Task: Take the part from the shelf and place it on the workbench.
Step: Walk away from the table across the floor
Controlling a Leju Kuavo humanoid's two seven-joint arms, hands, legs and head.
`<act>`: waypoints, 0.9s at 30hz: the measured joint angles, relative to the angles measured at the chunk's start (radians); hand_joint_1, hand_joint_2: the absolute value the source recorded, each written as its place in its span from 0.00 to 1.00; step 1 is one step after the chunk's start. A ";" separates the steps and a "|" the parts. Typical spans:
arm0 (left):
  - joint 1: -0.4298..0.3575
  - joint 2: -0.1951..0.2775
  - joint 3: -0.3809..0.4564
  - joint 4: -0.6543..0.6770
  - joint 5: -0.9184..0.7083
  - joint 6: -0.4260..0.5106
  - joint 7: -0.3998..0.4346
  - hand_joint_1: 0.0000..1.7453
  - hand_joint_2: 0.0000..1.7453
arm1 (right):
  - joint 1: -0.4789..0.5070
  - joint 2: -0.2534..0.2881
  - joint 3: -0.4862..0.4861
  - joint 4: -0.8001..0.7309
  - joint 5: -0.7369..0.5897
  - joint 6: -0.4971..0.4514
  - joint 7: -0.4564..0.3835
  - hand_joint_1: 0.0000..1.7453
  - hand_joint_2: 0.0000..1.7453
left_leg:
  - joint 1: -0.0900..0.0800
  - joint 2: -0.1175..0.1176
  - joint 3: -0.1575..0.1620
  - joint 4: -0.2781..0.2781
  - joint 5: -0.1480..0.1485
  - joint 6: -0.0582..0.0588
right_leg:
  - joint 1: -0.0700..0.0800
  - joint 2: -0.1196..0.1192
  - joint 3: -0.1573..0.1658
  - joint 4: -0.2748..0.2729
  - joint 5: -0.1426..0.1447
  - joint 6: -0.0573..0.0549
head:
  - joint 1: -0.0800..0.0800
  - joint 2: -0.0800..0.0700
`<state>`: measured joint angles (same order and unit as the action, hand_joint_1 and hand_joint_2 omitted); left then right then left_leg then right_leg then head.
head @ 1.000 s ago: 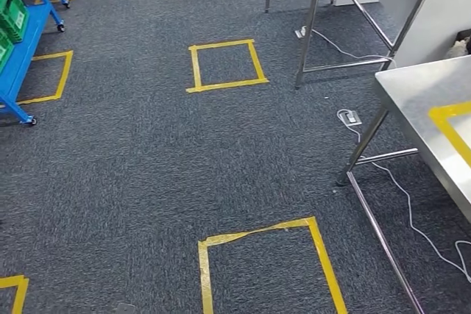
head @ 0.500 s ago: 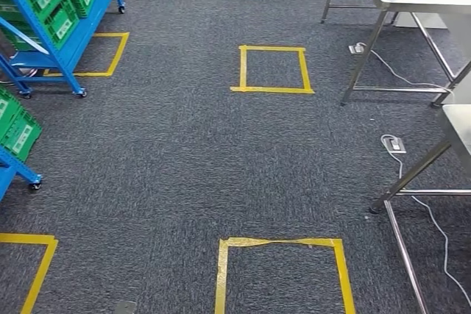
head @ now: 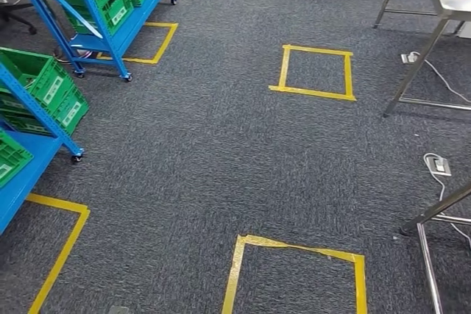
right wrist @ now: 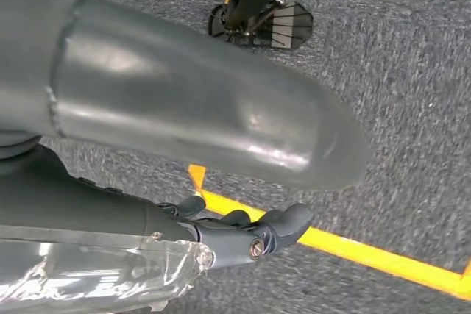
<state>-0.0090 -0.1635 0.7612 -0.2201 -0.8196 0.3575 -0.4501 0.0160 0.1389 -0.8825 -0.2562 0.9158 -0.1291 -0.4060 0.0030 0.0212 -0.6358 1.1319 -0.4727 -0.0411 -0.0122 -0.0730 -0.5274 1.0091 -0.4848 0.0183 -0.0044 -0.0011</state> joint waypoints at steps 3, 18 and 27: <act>-0.005 0.000 0.006 0.000 0.000 0.001 0.000 0.00 0.00 | -0.001 0.000 0.001 0.001 0.002 -0.001 0.003 0.00 0.00 | -0.006 0.052 0.071 -0.135 0.035 0.016 | 0.010 -0.029 0.006 0.001 -0.009 0.015 | 0.000 0.000; -0.009 -0.003 0.011 0.000 -0.015 0.005 -0.007 0.00 0.00 | 0.001 0.000 0.003 0.007 0.036 -0.027 0.028 0.00 0.00 | -0.005 -0.133 0.067 -0.140 0.045 0.046 | -0.003 0.150 -0.014 0.017 0.000 0.027 | 0.010 0.000; -0.008 -0.002 0.015 0.000 -0.015 0.004 -0.007 0.00 0.00 | 0.004 0.000 0.007 0.007 0.039 -0.031 0.031 0.00 0.00 | -0.003 -0.034 -0.075 0.134 -0.087 0.005 | 0.002 0.045 -0.010 0.001 0.007 -0.006 | -0.001 0.000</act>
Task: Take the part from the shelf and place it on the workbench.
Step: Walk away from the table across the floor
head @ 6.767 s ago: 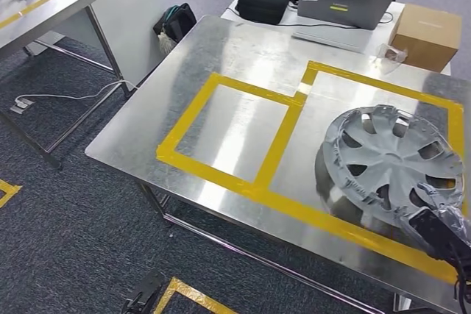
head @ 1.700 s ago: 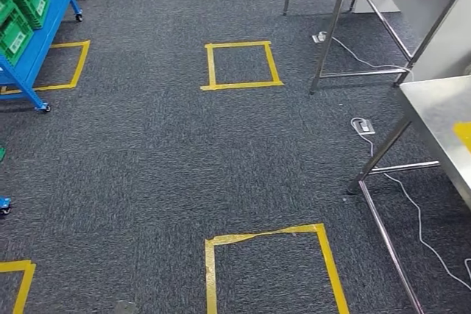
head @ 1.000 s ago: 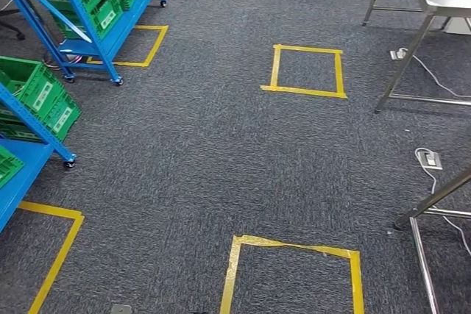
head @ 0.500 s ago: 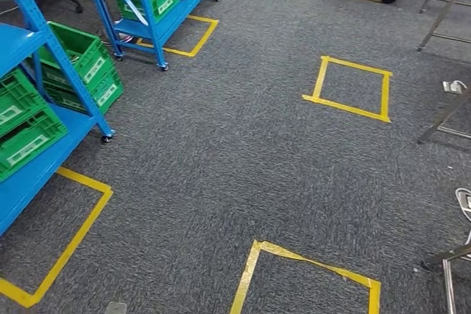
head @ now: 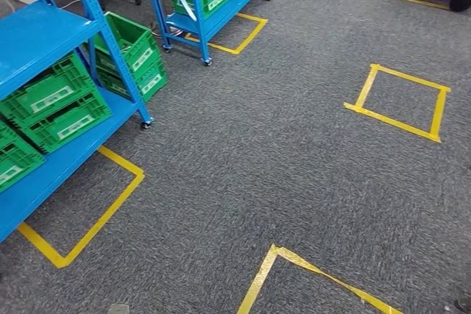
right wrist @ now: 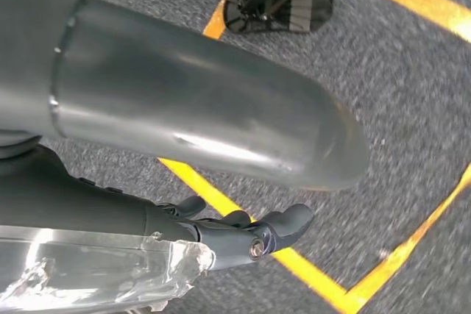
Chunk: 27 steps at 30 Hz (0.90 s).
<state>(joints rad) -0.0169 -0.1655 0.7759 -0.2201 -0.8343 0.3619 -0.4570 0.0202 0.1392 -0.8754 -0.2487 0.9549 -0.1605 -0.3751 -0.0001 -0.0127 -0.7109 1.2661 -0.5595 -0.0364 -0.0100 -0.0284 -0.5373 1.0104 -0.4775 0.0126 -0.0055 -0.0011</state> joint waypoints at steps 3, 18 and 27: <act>0.003 0.000 0.000 0.000 0.000 -0.002 0.000 0.00 0.00 | -0.002 0.000 0.001 0.000 0.000 0.000 0.001 0.00 0.00 | 0.000 0.016 0.048 -0.079 0.066 0.002 | 0.000 -0.039 0.003 0.000 -0.004 0.002 | 0.000 0.000; 0.006 0.003 0.012 0.000 -0.001 -0.027 -0.017 0.00 0.00 | -0.003 0.000 0.001 0.004 0.005 0.000 -0.003 0.00 0.00 | 0.002 -0.067 0.250 -0.294 0.048 0.064 | -0.007 0.034 -0.167 0.228 -0.109 0.068 | 0.012 0.000; -0.003 0.007 0.019 0.000 -0.003 -0.027 -0.022 0.00 0.00 | -0.012 0.000 0.000 0.013 0.010 -0.005 -0.010 0.00 0.00 | 0.004 -0.042 0.223 -0.134 0.047 0.014 | -0.015 0.063 -0.067 0.016 0.042 0.017 | 0.009 0.000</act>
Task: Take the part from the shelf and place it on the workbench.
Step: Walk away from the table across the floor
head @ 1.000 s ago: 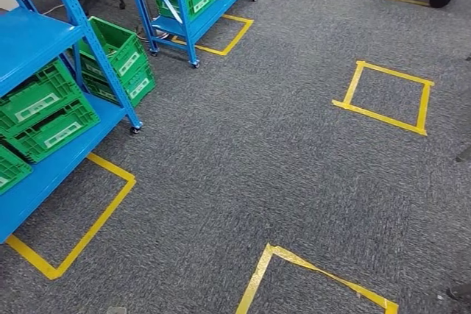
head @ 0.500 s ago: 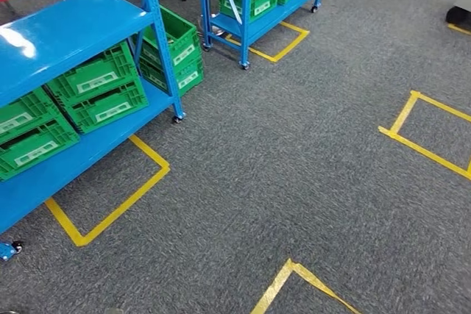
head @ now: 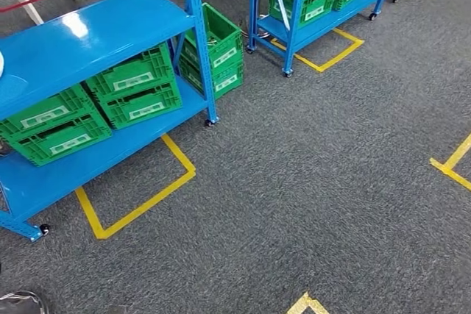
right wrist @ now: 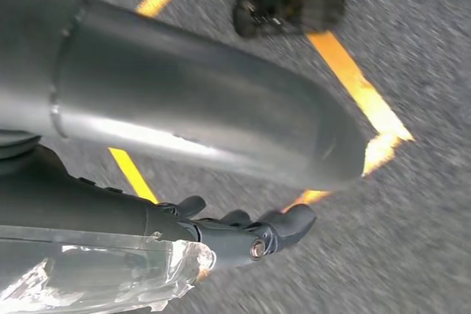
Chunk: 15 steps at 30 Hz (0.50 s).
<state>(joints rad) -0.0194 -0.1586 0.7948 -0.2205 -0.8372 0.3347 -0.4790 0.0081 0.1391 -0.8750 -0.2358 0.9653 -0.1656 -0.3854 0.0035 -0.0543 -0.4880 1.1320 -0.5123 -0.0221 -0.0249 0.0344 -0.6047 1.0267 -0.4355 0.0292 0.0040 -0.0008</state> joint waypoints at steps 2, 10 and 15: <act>-0.002 -0.002 0.001 0.000 -0.001 0.001 0.000 0.00 0.00 | 0.004 0.000 -0.001 0.000 0.003 -0.002 -0.002 0.00 0.00 | 0.000 0.039 -0.099 0.114 -0.040 -0.007 | 0.002 -0.016 0.040 -0.011 -0.026 -0.008 | -0.003 0.000; 0.012 -0.002 0.012 0.001 -0.004 0.021 0.013 0.00 0.00 | 0.013 0.000 -0.001 0.008 0.016 0.005 0.001 0.00 0.00 | -0.026 0.120 -0.228 -0.081 0.132 0.037 | 0.022 -0.077 0.224 -0.030 -0.174 0.004 | -0.010 0.000; -0.003 -0.006 0.015 0.001 -0.008 0.033 0.018 0.00 0.00 | -0.009 -0.004 -0.001 0.010 0.021 0.005 0.003 0.00 0.00 | -0.017 0.069 -0.213 -0.089 0.149 0.053 | 0.025 -0.081 0.252 -0.002 -0.250 0.025 | 0.000 0.000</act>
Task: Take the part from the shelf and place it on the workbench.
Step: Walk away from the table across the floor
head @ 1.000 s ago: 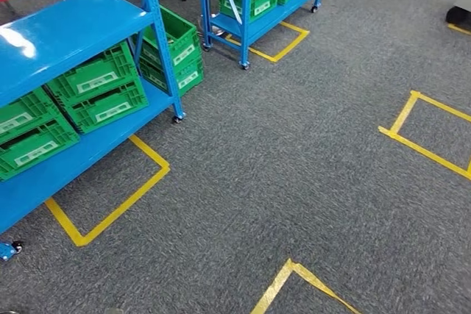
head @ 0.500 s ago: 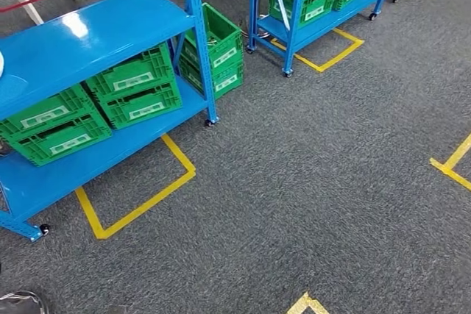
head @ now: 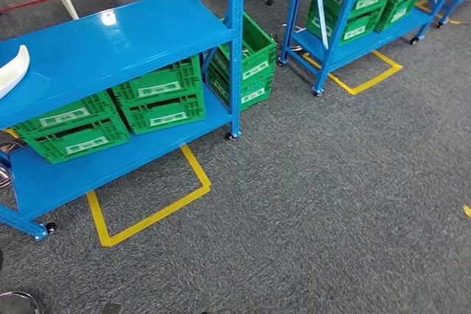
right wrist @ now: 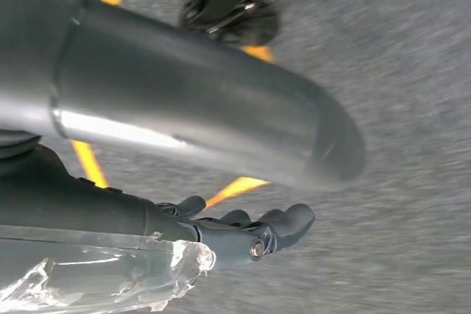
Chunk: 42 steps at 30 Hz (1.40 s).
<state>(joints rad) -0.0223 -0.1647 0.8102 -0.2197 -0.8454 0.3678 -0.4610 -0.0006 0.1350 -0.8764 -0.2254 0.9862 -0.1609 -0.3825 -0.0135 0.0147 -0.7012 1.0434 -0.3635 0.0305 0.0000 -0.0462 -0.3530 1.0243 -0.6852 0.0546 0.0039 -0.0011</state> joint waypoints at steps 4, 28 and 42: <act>-0.004 0.000 0.002 0.000 -0.001 0.002 0.001 0.00 0.00 | 0.001 -0.001 0.001 0.001 0.002 0.000 0.002 0.00 0.00 | 0.004 -0.049 0.023 -0.002 -0.026 0.009 | -0.003 0.041 -0.179 0.253 -0.067 0.005 | 0.003 0.000; -0.005 -0.002 0.010 0.000 -0.009 0.002 0.003 0.00 0.00 | -0.001 -0.002 0.000 0.008 0.017 -0.011 0.005 0.00 0.00 | 0.003 0.036 0.074 -0.020 -0.054 -0.033 | 0.000 -0.068 -0.121 -0.004 0.117 -0.015 | -0.012 0.000; 0.000 0.002 0.011 0.000 -0.019 -0.025 -0.013 0.00 0.00 | 0.000 -0.005 -0.001 0.013 -0.002 0.044 0.007 0.00 0.00 | 0.013 -0.073 0.106 -0.021 -0.091 -0.041 | -0.019 0.065 -0.206 0.033 0.162 -0.008 | 0.001 0.000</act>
<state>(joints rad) -0.0220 -0.1623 0.8213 -0.2197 -0.8643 0.3429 -0.4742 -0.0002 0.1305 -0.8774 -0.2122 0.9842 -0.1164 -0.3759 0.0000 -0.0583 -0.5948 1.0225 -0.4541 -0.0103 -0.0187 0.0186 -0.5589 1.0576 -0.5233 0.0463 0.0047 -0.0011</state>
